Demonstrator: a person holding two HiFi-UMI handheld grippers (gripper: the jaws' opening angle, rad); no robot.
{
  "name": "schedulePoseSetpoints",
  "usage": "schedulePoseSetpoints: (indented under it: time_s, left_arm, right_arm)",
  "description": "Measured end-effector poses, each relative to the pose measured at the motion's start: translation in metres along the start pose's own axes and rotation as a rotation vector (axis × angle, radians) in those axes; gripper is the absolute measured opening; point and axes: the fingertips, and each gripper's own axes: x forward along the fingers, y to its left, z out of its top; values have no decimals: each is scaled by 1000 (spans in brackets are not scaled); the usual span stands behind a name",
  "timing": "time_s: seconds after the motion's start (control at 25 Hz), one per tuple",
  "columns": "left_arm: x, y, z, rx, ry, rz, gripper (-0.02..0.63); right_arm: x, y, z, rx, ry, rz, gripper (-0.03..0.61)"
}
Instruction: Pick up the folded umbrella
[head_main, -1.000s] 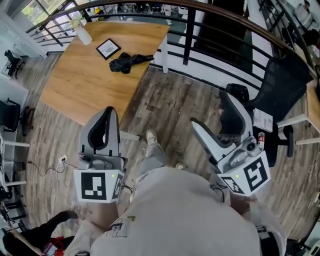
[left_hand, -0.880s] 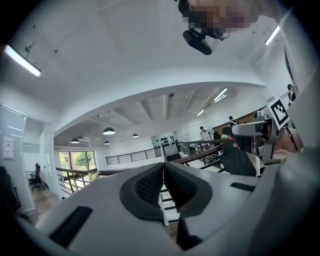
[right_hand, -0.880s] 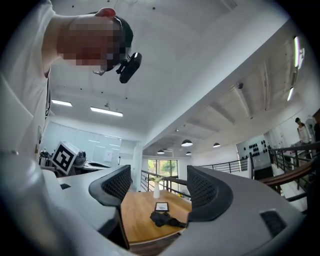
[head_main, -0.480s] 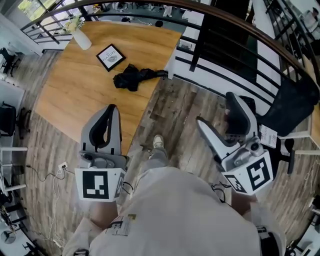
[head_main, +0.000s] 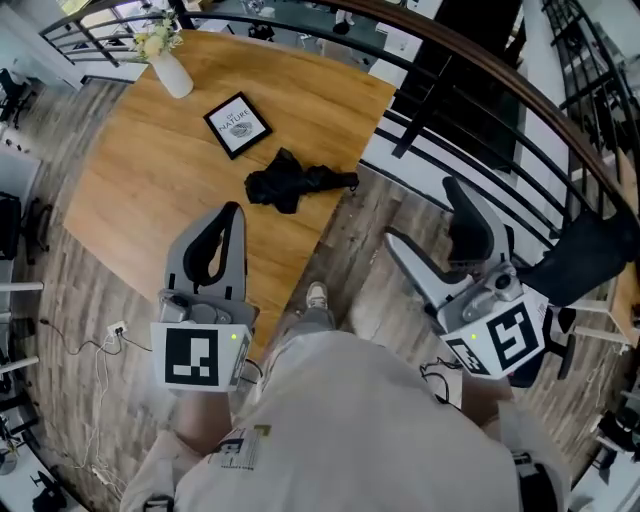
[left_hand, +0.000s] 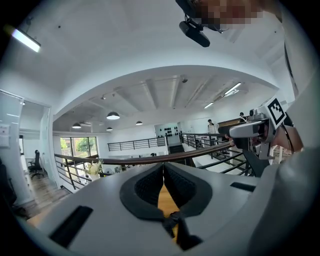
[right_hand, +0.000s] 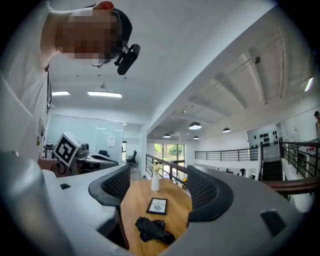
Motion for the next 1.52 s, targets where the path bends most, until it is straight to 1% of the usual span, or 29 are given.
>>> schedulePoseSetpoints:
  time_s: [0.16,0.24,0.44,0.52,0.6,0.76,1.0,1.2,1.36,1.52]
  left_arm:
    - [19,36,-14,-37,43,-1,20]
    - [24,45,-21,-66,77,2,20]
    - [31,68,-43,-93,123,19,20]
    - [36,76,-52,-94,125,16,20]
    - [40,82,-60,-77,118,6,20]
    - [45,91,-79,-92,161,23,20]
    - [56,93,-104,-152,234,87,20]
    - [64,86,-115,-178,280,169,20]
    - [67,81,-128,-210,326,249,20]
    - [72,74,-138,-246,371,311,20]
  right_arm:
    - [55,4,-6,-16,52,52,365]
    - [76,7,-10,-16,72,80,367]
    - [118,18,-28,-30,138,153,371]
    - [132,22,-36,-35,167,183,373]
    - [144,25,-44,-38,192,207,374]
    - [166,30,-65,-33,239,268,374]
    - [192,24,-99,-28,311,385,376]
    - [200,15,-127,-35,365,489,378]
    - [206,8,-147,-41,416,575,380]
    - [211,2,-170,-65,479,662,380]
